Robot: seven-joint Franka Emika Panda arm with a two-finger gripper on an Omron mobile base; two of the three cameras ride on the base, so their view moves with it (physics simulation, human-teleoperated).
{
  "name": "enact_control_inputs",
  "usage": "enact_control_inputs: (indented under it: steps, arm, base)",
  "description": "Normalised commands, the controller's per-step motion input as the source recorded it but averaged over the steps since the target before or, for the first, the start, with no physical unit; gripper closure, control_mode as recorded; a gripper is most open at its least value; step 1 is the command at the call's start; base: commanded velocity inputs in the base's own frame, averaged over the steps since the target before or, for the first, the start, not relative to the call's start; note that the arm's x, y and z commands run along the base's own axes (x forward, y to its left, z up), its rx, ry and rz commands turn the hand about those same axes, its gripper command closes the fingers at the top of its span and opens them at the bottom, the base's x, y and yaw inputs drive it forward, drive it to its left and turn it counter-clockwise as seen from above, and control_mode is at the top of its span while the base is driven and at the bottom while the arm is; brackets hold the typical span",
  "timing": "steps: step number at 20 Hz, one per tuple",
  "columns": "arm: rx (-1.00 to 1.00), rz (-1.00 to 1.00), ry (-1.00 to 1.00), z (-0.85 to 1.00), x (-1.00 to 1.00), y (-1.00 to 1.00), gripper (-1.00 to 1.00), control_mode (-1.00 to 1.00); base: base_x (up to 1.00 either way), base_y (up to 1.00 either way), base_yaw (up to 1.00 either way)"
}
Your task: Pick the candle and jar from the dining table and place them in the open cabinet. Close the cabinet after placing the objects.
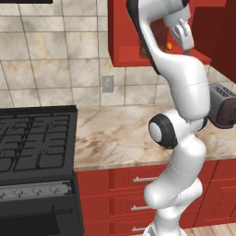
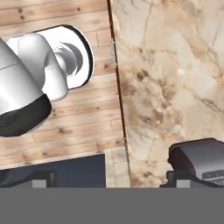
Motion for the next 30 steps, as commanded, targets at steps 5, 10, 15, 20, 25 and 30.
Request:
enact_control_inputs:
  steps: [5,10,15,20,25,30]
  arm:
    - [-0.06,-0.12,0.46,0.00,-0.56,0.07,-1.00,-1.00]
    - [-0.03,-0.06,0.10,0.00,-0.39,0.00,-1.00,-1.00]
    - [0.05,0.00,-0.36,-0.03,-0.66,-0.01,-1.00,-1.00]
    - [0.07,0.00,-0.44,0.00,-0.58,0.00,-1.00,-1.00]
    - [0.04,0.00,-0.18,-0.03,-0.08,0.14,-1.00,-1.00]
    - [0.07,0.02,-0.12,-0.21,0.19,0.23,-1.00,-1.00]
  base:
    - [0.00,0.00,0.00]
    - [0.00,0.00,0.00]
    - [0.00,0.00,0.00]
    - [0.00,0.00,0.00]
    - [0.00,0.00,0.00]
    - [0.00,0.00,0.00]
